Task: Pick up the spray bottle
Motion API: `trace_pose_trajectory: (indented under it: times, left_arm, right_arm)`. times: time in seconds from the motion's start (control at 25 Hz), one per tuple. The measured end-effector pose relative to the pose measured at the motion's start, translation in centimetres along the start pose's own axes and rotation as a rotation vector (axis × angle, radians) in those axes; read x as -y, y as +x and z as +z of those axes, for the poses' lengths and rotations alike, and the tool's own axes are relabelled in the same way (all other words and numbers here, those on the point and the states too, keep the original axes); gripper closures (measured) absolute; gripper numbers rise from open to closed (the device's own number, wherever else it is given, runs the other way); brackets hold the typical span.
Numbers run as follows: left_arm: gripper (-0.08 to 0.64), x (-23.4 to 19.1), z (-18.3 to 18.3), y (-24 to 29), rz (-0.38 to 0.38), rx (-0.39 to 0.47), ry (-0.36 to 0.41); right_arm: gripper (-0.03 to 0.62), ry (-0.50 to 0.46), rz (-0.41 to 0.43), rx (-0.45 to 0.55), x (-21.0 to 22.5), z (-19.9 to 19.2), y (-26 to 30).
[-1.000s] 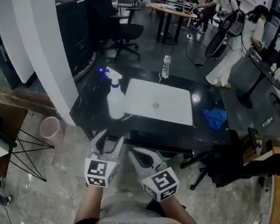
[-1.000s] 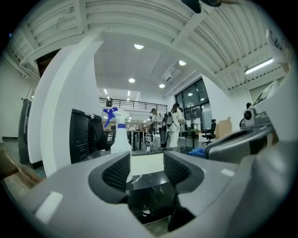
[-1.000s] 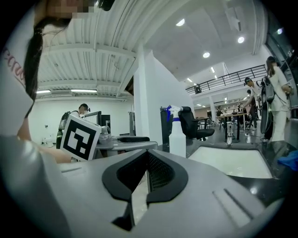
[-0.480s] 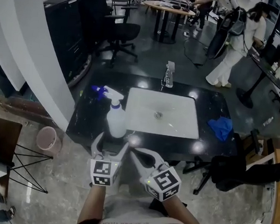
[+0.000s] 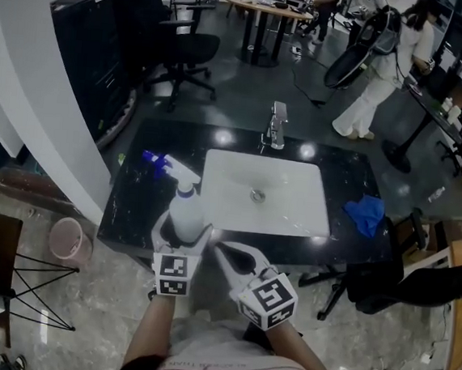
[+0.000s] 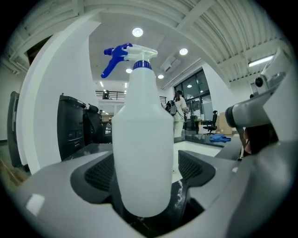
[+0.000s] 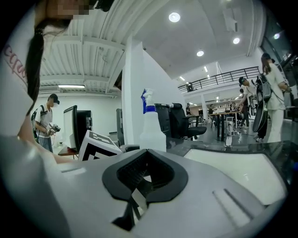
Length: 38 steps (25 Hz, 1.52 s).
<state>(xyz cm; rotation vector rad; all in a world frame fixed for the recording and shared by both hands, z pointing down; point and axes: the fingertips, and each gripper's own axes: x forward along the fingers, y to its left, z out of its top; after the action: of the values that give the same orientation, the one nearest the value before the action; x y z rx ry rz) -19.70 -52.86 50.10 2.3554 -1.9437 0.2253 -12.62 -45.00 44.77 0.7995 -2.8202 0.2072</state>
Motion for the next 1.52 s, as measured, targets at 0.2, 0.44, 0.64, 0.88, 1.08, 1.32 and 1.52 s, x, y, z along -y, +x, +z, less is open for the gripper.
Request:
trace_pose_trajectory:
  times: [0.2, 0.44, 0.64, 0.88, 1.08, 1.32, 1.52]
  left_arm:
    - [0.143, -0.1, -0.7, 1.8, -0.022, -0.018, 0.017]
    - [0.146, 0.0, -0.7, 3.0, -0.067, -0.014, 0.028]
    - [0.146, 0.2, -0.7, 2.8, -0.095, -0.011, 0.003]
    - [0.146, 0.7, 1.5, 1.5, -0.102, 0.018, -0.001]
    - [0.146, 0.5, 5.1, 0.2, -0.08, 0.048, 0.019]
    - [0.146, 1.0, 9.0, -1.4, -0.068, 0.066, 0.082]
    - [0.146, 0.8, 11.0, -2.5, -0.04, 0.092, 0.1]
  right_arm:
    - [0.591, 0.008, -0.033, -0.004, 1.3, -0.2, 0.4]
    - [0.591, 0.009, -0.043, -0.008, 1.6, -0.3, 1.1]
    - [0.591, 0.008, -0.049, -0.009, 1.4, -0.1, 1.4]
    - [0.591, -0.009, -0.019, 0.001, 0.6, 0.6, 1.0]
    - [0.591, -0.025, -0.009, 0.057, 0.2, 2.1, 0.3]
    - [0.595, -0.066, -0.038, 0.126, -0.1, 4.8, -0.8]
    - [0.592, -0.081, -0.069, 0.177, 0.1, 6.8, -1.3]
